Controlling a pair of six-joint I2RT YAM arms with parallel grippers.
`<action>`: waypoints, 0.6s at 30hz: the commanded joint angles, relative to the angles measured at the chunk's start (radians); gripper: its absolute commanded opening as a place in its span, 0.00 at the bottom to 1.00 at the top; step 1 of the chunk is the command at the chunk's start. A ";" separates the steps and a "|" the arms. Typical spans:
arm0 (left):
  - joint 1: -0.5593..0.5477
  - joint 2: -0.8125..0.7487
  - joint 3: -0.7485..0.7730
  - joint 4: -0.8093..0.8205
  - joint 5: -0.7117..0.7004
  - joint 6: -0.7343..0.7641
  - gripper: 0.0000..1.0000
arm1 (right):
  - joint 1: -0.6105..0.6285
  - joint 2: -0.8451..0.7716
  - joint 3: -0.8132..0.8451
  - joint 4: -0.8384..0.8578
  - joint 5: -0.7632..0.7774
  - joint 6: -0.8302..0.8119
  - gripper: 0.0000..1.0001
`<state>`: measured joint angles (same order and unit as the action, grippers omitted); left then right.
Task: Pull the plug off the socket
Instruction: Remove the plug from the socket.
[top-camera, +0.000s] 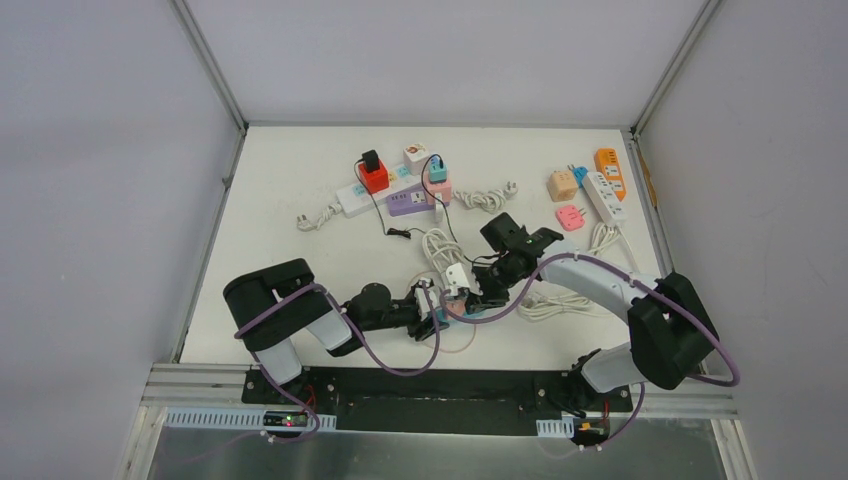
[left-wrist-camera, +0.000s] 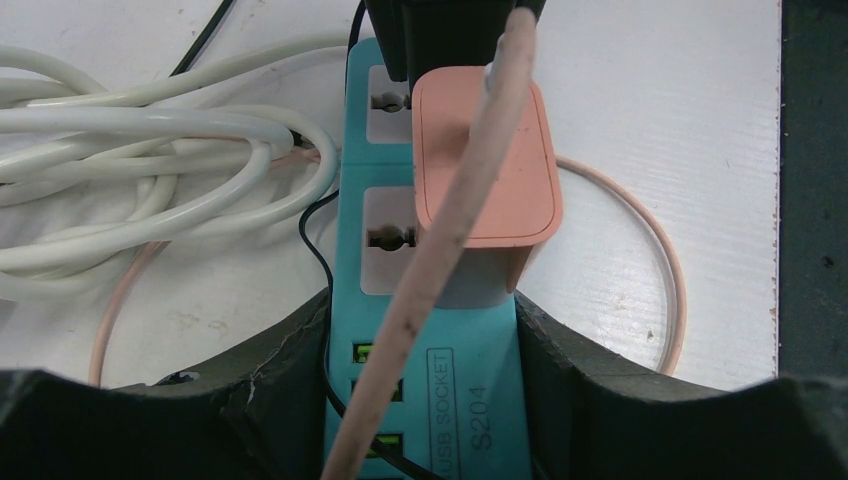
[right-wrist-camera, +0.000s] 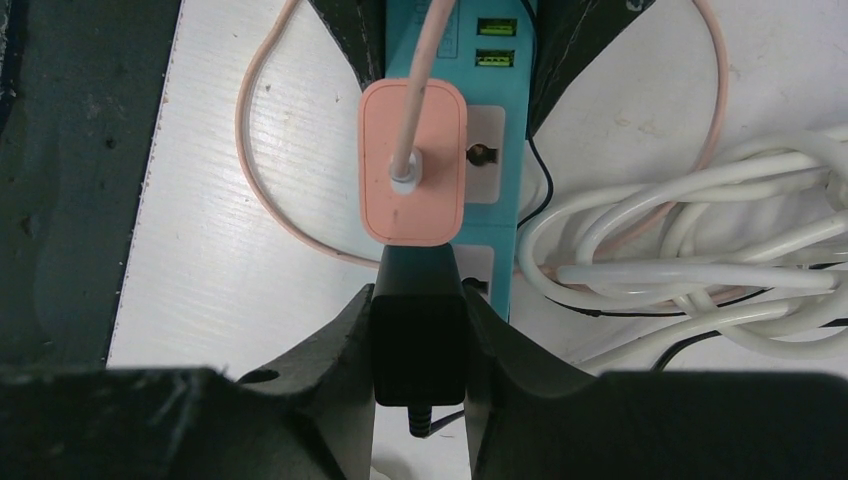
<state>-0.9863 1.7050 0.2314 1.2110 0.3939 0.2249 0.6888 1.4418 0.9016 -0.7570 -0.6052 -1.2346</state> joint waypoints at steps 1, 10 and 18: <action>-0.013 0.025 0.008 -0.054 0.110 0.027 0.00 | 0.005 -0.001 -0.014 -0.030 0.005 -0.028 0.00; -0.012 0.033 0.016 -0.056 0.108 0.024 0.00 | 0.111 0.046 0.056 0.027 0.022 0.112 0.00; -0.001 0.024 0.006 -0.056 0.108 0.028 0.00 | -0.042 -0.017 -0.011 -0.082 0.003 -0.069 0.00</action>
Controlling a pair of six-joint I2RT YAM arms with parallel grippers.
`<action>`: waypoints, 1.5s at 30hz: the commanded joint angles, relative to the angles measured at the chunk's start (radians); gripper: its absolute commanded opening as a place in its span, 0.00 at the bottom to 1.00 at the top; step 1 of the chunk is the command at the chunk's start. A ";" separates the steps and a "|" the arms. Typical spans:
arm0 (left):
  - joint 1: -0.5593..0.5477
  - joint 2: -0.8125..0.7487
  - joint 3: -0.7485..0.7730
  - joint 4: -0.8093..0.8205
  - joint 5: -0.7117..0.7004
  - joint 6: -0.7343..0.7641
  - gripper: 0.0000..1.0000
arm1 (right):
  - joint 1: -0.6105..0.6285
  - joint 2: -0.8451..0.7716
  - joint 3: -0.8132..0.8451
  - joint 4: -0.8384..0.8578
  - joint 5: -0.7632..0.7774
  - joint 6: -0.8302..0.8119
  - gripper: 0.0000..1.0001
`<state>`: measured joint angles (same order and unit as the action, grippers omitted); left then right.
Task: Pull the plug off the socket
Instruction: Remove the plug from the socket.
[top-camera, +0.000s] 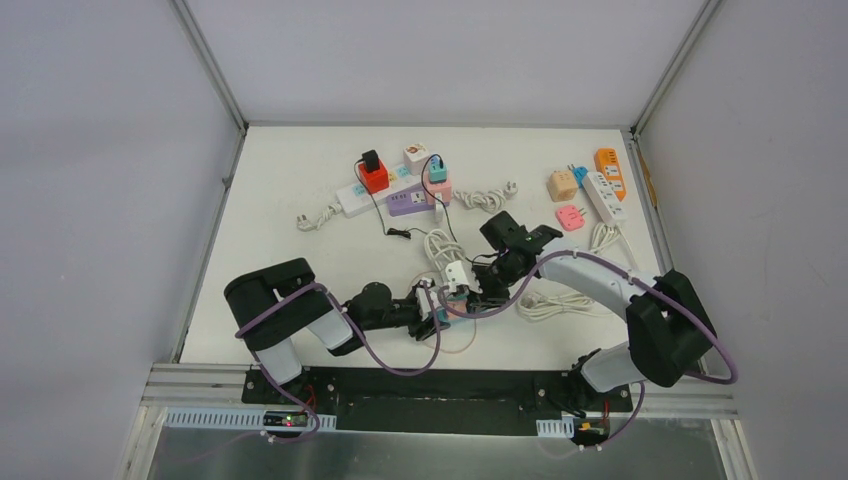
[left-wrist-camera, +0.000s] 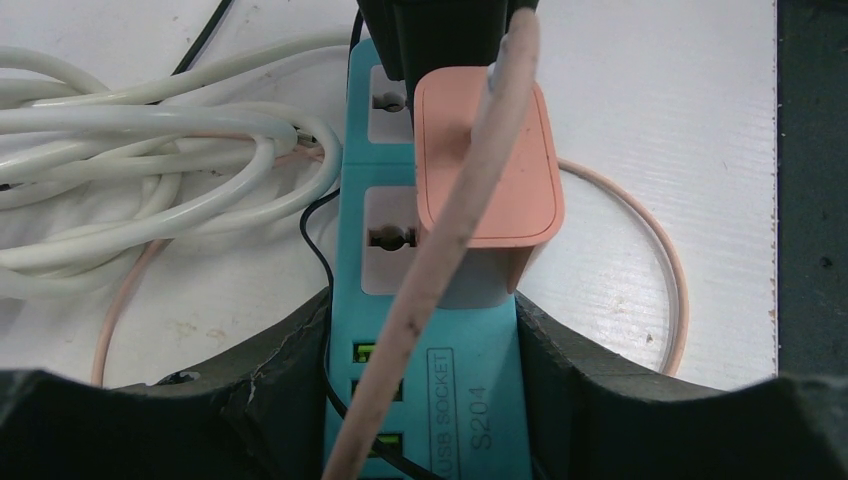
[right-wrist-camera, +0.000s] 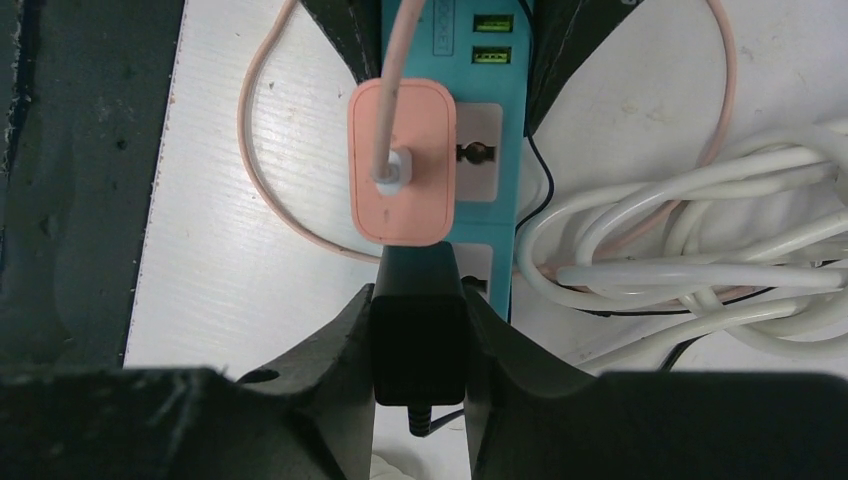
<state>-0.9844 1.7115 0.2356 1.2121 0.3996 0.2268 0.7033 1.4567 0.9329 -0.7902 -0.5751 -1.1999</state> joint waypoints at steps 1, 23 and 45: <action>0.000 0.020 0.002 -0.055 0.108 0.026 0.00 | -0.060 -0.037 -0.054 -0.041 -0.026 -0.110 0.00; 0.015 0.061 0.030 -0.041 0.136 0.014 0.00 | -0.066 -0.064 -0.054 -0.032 -0.071 -0.097 0.00; 0.020 0.078 0.039 -0.035 0.150 0.010 0.00 | -0.050 -0.078 -0.068 0.036 -0.055 -0.037 0.00</action>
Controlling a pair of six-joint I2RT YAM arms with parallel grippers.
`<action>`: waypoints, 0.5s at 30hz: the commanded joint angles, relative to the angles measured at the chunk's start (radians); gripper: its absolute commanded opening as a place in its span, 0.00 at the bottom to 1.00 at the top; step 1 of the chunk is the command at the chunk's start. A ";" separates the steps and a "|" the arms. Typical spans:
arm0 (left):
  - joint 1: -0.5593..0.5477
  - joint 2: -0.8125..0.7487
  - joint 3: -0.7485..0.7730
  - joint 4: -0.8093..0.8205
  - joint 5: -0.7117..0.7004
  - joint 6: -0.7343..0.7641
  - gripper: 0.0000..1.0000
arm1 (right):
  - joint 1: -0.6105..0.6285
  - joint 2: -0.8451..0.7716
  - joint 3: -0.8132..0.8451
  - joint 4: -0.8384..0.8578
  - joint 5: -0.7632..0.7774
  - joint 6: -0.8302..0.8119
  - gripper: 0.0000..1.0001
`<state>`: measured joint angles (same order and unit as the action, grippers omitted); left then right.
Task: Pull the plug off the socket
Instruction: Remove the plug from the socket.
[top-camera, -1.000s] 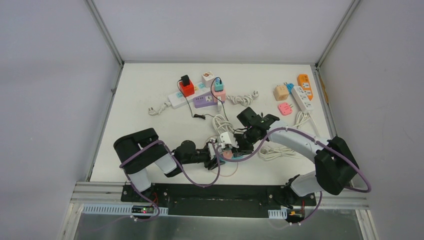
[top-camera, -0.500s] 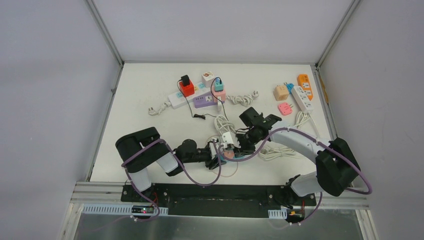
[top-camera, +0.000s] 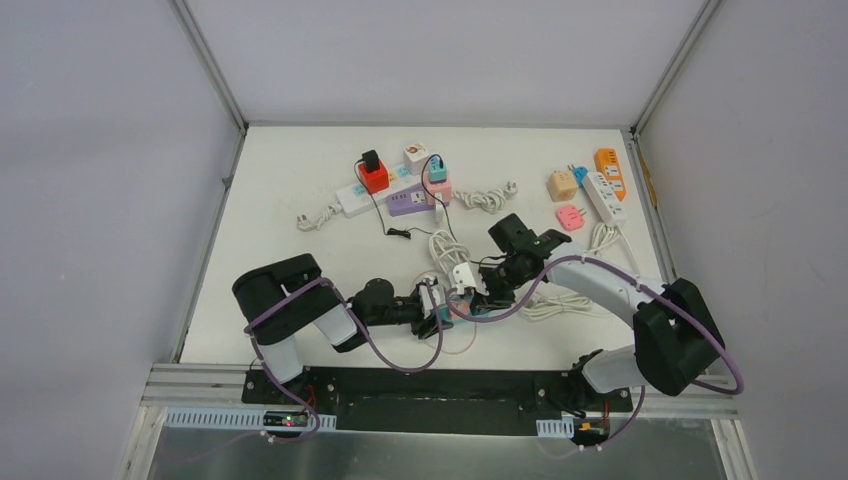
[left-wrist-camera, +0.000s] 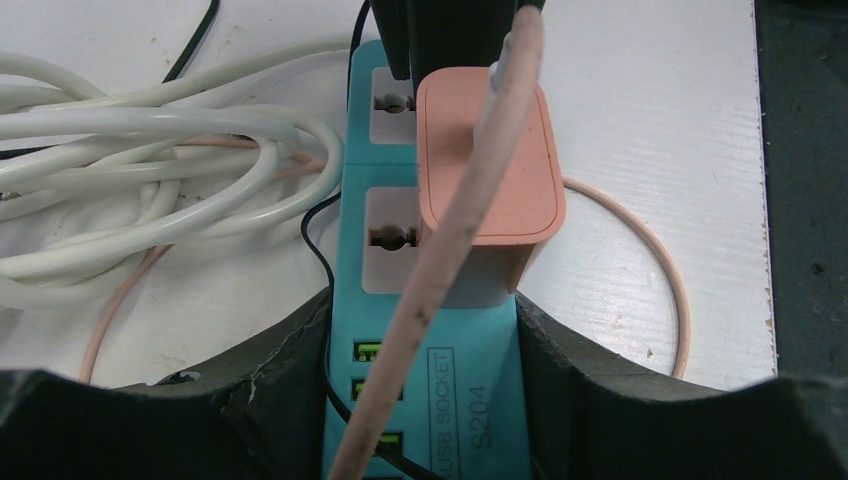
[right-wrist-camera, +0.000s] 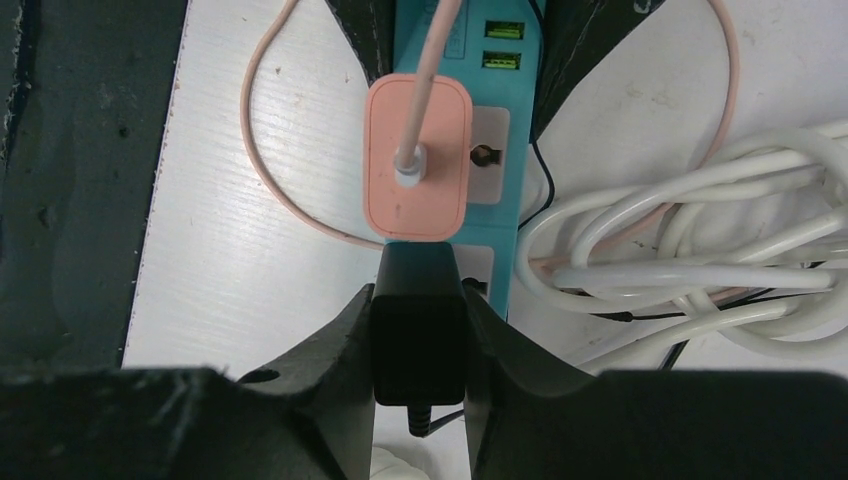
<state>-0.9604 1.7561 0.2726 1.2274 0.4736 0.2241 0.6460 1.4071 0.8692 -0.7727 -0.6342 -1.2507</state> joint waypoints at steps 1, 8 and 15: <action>-0.003 0.038 0.005 -0.048 0.080 0.011 0.00 | 0.028 -0.019 0.009 0.042 0.019 0.064 0.00; -0.004 0.047 -0.001 -0.029 0.069 0.000 0.00 | 0.130 0.018 0.048 0.117 0.070 0.201 0.00; 0.002 0.037 -0.009 -0.038 0.062 0.007 0.00 | 0.030 -0.029 -0.005 -0.009 0.030 -0.016 0.00</action>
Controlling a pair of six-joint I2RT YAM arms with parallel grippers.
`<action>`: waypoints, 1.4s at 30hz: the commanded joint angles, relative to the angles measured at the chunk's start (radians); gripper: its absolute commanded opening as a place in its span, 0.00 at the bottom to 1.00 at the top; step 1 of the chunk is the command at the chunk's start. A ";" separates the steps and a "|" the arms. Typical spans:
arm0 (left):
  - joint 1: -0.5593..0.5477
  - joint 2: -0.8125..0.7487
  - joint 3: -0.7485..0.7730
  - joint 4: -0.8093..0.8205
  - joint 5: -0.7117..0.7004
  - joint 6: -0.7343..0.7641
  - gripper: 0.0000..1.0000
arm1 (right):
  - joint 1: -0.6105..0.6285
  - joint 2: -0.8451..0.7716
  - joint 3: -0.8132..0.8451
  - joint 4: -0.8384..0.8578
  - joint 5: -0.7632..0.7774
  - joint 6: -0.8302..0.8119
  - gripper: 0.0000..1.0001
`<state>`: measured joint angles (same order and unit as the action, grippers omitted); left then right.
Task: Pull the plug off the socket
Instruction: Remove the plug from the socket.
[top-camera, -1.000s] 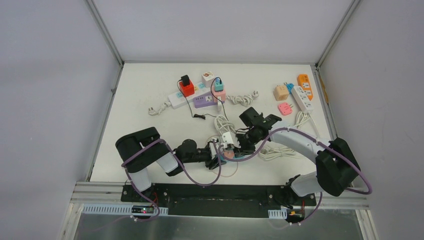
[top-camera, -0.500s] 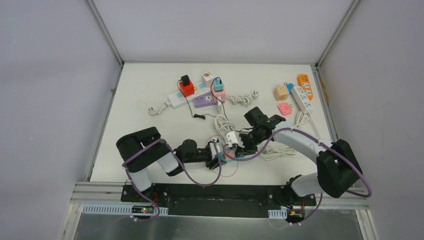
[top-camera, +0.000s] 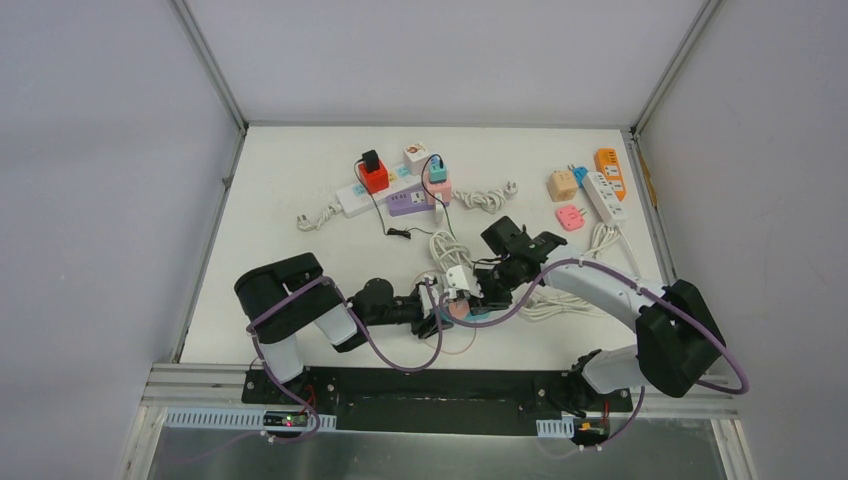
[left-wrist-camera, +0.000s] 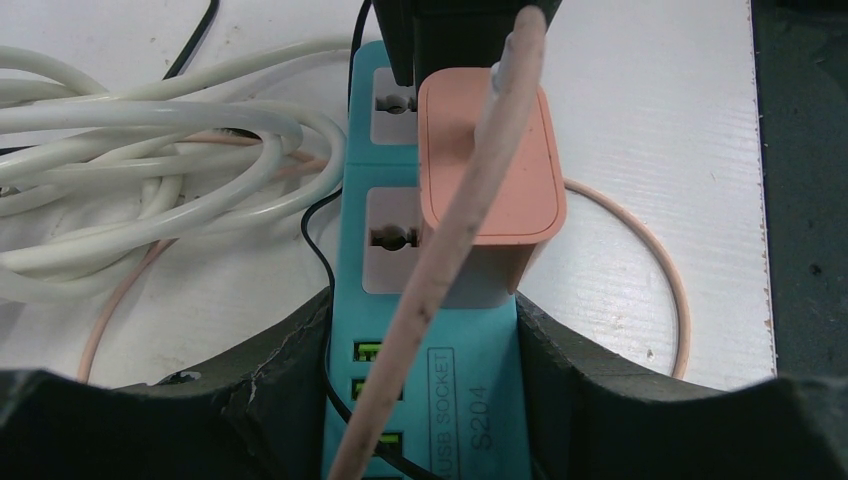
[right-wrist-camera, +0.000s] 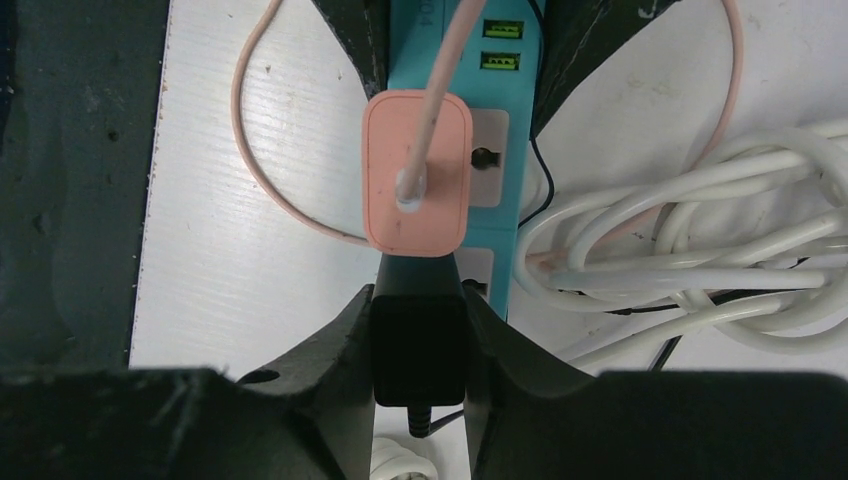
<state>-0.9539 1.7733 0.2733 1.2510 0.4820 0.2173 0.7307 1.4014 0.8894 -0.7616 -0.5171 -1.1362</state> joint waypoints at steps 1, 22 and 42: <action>-0.003 0.016 -0.013 -0.061 0.053 0.016 0.00 | -0.080 -0.032 -0.023 -0.042 -0.106 -0.142 0.00; -0.001 0.004 -0.009 -0.076 0.060 0.008 0.00 | -0.086 -0.036 0.028 -0.039 -0.154 -0.058 0.00; -0.001 -0.207 0.062 -0.225 0.129 -0.110 0.00 | -0.232 -0.073 0.163 -0.085 -0.256 0.133 0.00</action>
<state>-0.9489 1.6665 0.2893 1.1080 0.5316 0.1539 0.5308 1.3613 0.9997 -0.8696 -0.7414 -1.0782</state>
